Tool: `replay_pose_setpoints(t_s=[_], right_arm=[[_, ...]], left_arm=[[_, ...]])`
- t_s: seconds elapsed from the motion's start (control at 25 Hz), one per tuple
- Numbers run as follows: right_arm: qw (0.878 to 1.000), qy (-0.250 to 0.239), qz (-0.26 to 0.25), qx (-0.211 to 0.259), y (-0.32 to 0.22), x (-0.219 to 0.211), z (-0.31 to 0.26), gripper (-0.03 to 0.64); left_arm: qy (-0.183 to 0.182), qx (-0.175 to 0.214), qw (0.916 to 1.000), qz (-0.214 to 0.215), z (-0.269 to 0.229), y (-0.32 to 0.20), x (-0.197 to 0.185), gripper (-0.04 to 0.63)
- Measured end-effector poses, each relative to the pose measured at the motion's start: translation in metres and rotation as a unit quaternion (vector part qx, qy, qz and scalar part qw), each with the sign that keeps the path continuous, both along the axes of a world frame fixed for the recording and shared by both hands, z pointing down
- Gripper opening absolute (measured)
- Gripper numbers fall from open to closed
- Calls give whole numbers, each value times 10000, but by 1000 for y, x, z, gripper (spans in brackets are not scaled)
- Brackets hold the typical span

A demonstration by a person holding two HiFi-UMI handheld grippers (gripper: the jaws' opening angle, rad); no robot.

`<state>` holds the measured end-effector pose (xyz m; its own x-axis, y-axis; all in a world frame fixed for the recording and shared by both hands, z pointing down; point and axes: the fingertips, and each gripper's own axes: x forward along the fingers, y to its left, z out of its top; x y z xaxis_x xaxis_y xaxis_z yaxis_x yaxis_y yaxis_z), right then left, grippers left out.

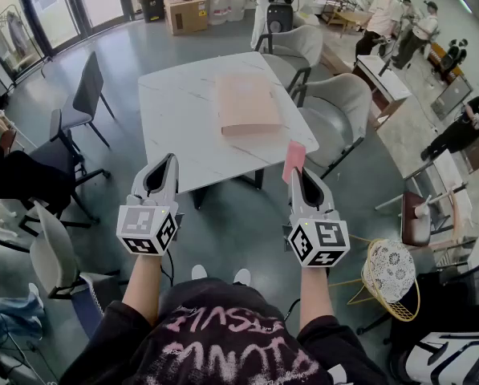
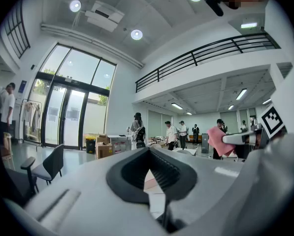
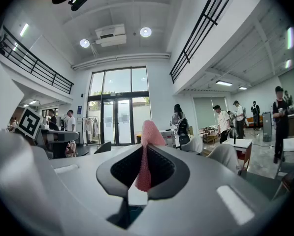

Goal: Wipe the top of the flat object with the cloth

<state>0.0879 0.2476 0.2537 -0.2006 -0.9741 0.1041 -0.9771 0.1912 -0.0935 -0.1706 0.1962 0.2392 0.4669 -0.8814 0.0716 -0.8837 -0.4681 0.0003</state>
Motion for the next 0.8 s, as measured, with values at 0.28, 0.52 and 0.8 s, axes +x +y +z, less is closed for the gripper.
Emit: replay_pose_setpoints(t_s=[0.28,0.52,0.8], right_arm=[[10000,-1,11,0,1,-1,-2,35],[10000,-7,-14,5,2,-5,-2,35],[9999,-84,-26,91,2,-5,-2,40]], left_arm=[[130,2,9999,20,-3,2,1,2],[141,-18,9999,32,-2,4,-1,2],[115,-33,9999,4,2,4,-4,2]])
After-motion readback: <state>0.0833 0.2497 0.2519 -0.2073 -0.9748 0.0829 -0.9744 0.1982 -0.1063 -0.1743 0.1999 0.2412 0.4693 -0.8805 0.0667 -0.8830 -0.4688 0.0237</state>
